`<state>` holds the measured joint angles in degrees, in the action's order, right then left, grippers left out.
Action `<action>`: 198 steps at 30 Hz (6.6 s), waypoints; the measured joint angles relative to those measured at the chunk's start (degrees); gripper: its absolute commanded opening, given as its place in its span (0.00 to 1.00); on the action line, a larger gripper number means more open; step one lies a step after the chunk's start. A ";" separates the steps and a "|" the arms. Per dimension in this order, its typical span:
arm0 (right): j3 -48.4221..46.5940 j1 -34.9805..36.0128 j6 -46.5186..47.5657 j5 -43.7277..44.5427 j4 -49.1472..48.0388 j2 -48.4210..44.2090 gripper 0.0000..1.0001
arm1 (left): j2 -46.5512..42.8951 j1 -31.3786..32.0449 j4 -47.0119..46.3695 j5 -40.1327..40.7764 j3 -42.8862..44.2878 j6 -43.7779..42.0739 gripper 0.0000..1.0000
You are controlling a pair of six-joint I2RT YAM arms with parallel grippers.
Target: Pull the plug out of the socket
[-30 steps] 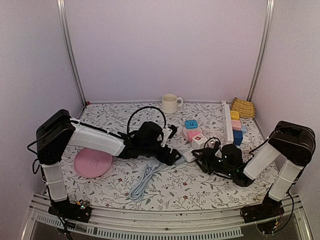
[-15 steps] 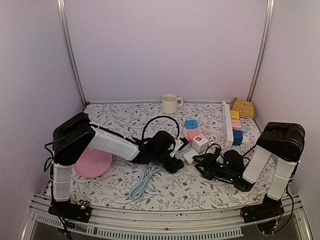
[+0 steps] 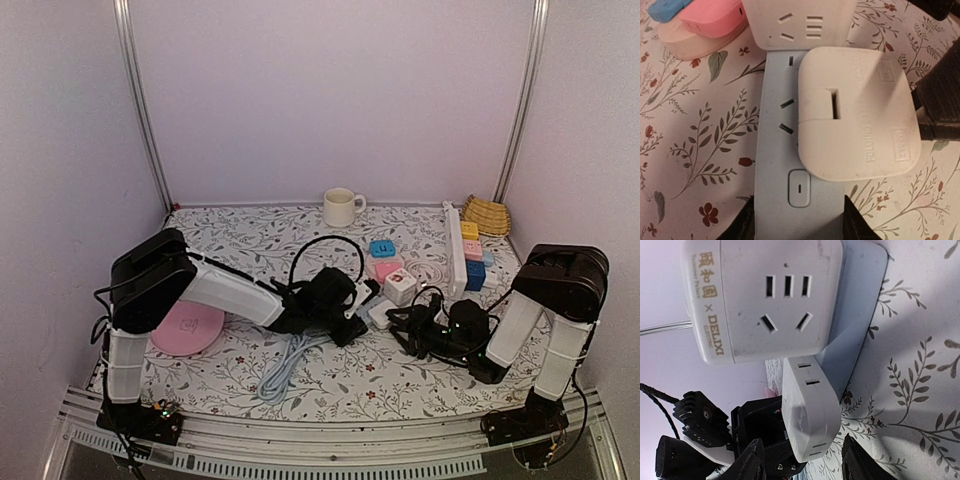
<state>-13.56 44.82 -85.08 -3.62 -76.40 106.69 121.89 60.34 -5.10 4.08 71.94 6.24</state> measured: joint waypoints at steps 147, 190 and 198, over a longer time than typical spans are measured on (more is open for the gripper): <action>-23.15 12.41 38.71 8.37 85.99 -47.01 0.05 | -26.53 3.58 -2.14 2.84 -13.55 23.82 0.72; -47.32 32.48 39.80 23.69 120.28 -21.05 0.73 | -36.09 1.25 -0.13 5.53 -23.71 28.72 0.76; -37.46 18.12 42.45 20.52 109.28 -33.11 0.78 | -25.64 1.60 2.99 4.07 -13.25 25.59 0.78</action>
<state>-51.03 62.94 -42.63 16.91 32.88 73.58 96.25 61.93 -2.11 8.14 58.70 31.83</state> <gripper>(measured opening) 0.777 0.769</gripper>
